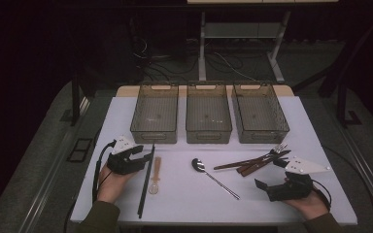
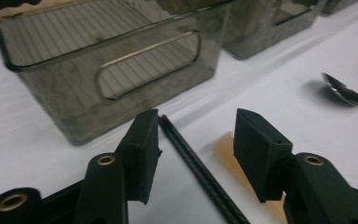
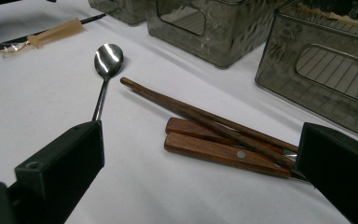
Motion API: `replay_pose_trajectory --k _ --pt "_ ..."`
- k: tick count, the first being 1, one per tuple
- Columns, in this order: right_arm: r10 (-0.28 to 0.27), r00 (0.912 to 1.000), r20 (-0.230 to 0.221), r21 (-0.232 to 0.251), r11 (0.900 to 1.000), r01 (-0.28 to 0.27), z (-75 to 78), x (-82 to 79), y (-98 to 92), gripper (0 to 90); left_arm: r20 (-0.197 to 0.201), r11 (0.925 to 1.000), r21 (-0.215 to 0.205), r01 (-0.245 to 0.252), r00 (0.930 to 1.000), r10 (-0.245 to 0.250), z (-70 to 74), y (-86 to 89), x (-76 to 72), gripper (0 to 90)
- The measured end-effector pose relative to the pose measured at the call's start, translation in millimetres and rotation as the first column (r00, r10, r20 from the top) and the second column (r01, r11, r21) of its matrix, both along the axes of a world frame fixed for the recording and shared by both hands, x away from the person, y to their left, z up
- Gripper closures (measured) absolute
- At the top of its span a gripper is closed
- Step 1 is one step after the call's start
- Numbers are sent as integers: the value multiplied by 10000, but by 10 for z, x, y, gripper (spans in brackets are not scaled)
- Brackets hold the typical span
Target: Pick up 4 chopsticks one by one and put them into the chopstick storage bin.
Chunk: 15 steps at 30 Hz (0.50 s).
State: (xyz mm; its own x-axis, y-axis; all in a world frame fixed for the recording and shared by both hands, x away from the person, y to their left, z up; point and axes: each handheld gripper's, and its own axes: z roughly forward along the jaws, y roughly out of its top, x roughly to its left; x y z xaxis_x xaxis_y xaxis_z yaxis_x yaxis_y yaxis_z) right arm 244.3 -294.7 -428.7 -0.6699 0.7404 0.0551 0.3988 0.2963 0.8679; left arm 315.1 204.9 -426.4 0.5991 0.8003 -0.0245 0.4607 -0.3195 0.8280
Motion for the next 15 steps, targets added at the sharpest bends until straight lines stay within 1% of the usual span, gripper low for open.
replay_pose_trajectory --k 3,4,5,9,10,12,15 --pt "-14 10000 7 5 10000 14 -2 0 -2 4 -179 9999 -87 -142 9997 140 -25 15 56 581" --pt "7 10000 34 -8 10000 -7 -5 2 -4 4 -323 9999 16 -160 9993 160 -27 20 76 603" --pt "1 10000 23 5 10000 -1 -4 4 -6 5 -406 9999 34 -161 9990 162 -33 19 96 620" --pt "-34 10000 13 43 10000 34 -5 11 -4 4 -458 9997 120 -189 9988 195 -42 7 140 692" --pt "-39 10000 11 41 10000 39 -7 12 -2 4 -518 9996 245 -166 9985 179 -49 4 169 709" --pt "-38 10000 9 26 10000 38 -9 16 2 5 -539 9995 257 -166 9984 179 -58 1 181 747" --pt "-11 10000 -10 14 10000 11 -13 18 8 5 -698 9993 306 -216 9973 237 -87 -10 234 797"
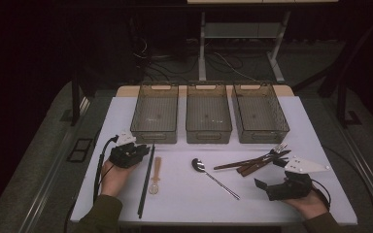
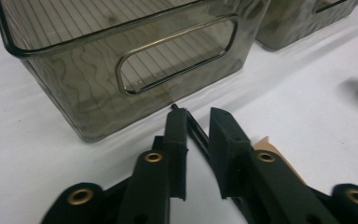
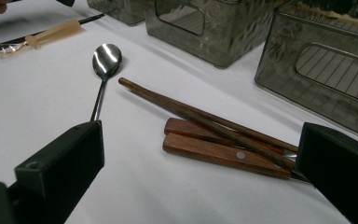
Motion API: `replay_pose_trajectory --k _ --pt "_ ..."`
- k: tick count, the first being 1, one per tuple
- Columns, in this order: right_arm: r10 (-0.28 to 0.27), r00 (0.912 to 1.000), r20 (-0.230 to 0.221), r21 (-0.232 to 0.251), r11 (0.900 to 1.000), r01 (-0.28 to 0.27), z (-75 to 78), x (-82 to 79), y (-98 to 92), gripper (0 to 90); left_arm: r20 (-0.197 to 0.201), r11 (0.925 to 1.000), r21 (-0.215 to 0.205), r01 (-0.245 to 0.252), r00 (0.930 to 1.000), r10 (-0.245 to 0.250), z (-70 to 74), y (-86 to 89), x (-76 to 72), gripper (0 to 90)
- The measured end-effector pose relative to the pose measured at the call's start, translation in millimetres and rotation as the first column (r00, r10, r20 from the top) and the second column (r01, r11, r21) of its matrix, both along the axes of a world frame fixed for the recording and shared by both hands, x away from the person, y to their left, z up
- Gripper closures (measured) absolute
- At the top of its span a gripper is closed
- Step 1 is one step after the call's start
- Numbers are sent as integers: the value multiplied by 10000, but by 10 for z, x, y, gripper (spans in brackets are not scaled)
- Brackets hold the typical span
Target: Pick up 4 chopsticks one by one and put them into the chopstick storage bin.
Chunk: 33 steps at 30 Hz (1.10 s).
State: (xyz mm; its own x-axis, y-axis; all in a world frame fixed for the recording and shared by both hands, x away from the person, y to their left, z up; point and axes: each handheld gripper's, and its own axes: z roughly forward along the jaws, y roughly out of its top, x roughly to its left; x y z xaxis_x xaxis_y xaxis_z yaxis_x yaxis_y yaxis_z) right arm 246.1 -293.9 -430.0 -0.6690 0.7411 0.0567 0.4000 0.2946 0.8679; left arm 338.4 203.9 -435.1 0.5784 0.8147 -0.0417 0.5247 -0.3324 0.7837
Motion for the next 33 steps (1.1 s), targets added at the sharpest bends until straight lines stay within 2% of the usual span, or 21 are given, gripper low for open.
replay_pose_trajectory --k 7,9,19,25,33 --pt "-26 10000 -16 77 10000 26 1 1 -5 4 -140 10000 72 -10 9999 11 -55 -10 78 894" --pt "-45 10000 -36 120 9999 46 -1 4 -7 5 -193 10000 91 0 9998 1 -66 -9 90 895" --pt "-66 10000 -65 180 9998 68 -2 13 -3 5 -342 9971 761 -97 9993 124 -109 -67 164 897" --pt "-110 9999 -29 181 9998 110 -1 10 -11 5 -451 9975 704 -36 9990 68 -150 -104 185 897" --pt "-118 9999 -2 170 9998 119 -1 7 -9 5 -349 9952 964 -150 9992 184 -162 -169 243 897"
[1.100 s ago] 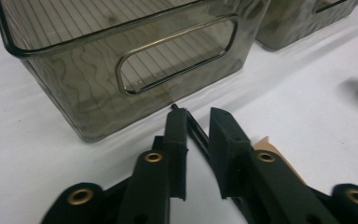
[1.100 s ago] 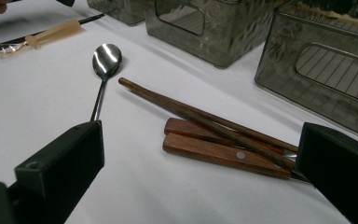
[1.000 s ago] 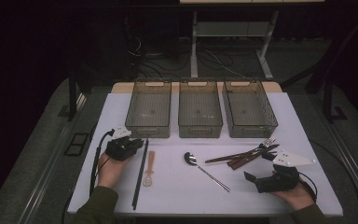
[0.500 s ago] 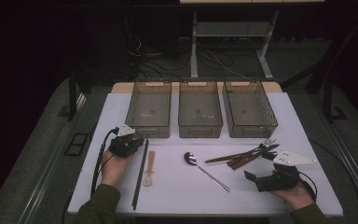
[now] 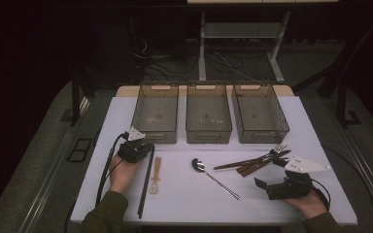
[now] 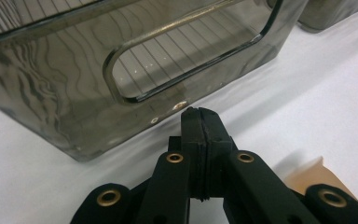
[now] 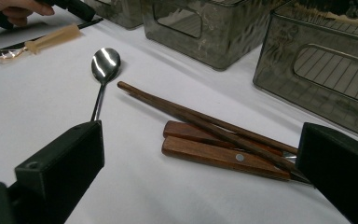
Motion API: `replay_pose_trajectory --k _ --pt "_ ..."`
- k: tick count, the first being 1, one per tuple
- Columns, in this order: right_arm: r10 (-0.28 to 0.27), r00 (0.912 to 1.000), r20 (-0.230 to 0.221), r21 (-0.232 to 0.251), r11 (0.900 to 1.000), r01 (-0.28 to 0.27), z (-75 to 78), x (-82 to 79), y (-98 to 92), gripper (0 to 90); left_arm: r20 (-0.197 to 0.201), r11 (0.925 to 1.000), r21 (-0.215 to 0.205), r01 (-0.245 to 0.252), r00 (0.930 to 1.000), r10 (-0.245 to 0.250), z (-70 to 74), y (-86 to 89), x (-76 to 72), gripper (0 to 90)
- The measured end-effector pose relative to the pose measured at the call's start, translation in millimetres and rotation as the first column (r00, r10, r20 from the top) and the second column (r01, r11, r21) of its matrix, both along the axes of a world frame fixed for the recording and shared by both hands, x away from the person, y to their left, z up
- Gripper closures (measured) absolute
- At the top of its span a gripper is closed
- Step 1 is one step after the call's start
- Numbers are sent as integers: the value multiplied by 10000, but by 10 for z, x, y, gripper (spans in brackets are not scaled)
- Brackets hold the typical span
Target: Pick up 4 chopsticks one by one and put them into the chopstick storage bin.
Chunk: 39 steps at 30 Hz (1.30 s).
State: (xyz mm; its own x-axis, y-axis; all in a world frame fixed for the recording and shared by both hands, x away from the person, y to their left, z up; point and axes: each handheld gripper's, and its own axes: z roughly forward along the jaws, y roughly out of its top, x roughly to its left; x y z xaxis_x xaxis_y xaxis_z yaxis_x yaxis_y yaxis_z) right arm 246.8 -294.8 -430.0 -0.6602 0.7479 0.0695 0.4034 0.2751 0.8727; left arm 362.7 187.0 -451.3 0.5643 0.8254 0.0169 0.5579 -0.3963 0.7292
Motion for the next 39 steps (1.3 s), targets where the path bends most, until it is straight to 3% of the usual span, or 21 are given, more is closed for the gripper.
replay_pose_trajectory --k 12,30,35,39 --pt "-30 10000 -12 10 10000 30 -1 3 -2 5 3 9999 -149 33 10000 -33 -10 -21 19 897" --pt "-50 10000 -20 14 10000 50 1 1 -2 5 -57 9974 -211 687 9976 -689 -8 -201 31 897" --pt "-54 10000 -28 3 10000 54 0 1 0 5 -12 9950 12 999 9950 -999 -1 -264 33 897" --pt "-59 10000 -3 -2 10000 59 -1 1 -1 5 -10 9939 -52 1098 9939 -1098 -5 -289 34 897"
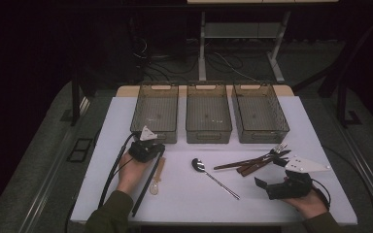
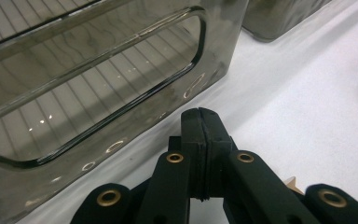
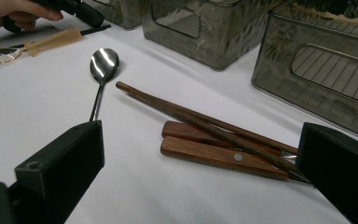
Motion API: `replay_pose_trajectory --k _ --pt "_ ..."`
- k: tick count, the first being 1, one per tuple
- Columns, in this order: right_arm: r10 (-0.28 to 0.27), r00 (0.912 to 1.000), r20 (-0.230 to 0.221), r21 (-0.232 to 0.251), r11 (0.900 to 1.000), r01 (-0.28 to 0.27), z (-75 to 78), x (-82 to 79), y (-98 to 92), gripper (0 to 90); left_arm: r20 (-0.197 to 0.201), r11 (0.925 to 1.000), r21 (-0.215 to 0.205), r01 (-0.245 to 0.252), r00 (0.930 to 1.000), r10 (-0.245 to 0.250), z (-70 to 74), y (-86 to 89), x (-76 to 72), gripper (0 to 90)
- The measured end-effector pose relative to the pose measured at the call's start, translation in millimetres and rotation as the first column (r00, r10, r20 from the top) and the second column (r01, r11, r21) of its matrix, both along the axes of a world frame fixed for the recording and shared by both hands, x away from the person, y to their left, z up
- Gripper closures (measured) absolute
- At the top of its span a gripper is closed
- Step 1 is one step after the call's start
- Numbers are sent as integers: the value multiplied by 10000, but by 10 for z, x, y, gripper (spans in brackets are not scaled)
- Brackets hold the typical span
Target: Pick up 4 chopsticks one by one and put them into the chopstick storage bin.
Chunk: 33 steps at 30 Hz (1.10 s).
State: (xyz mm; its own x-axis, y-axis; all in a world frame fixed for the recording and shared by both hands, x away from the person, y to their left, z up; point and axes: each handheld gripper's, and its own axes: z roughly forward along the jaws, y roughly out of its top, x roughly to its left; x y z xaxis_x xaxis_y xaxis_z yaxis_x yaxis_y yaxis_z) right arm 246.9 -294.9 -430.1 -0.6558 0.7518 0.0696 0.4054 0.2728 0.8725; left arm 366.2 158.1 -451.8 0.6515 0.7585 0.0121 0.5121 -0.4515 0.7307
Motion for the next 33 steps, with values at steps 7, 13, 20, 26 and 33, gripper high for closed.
replay_pose_trajectory --k 7,13,20,26,33 --pt "8 10000 -12 30 10000 -8 1 -1 -6 5 108 9991 -182 -393 9992 395 151 179 -98 896" --pt "16 10000 -42 29 10000 -16 -6 -3 -4 5 38 9988 -396 -274 9996 275 282 350 -467 896" --pt "4 10000 -66 -3 10000 -4 -12 -5 -2 5 -439 9983 -578 -45 9990 20 271 464 -934 896" --pt "-40 9999 -142 -14 10000 40 -18 -6 5 5 -898 9968 -795 -33 9960 -39 233 554 -1326 896" --pt "-24 9999 -128 -35 10000 24 -22 -2 4 5 -1443 9962 -726 475 9879 -576 155 455 -1656 896"
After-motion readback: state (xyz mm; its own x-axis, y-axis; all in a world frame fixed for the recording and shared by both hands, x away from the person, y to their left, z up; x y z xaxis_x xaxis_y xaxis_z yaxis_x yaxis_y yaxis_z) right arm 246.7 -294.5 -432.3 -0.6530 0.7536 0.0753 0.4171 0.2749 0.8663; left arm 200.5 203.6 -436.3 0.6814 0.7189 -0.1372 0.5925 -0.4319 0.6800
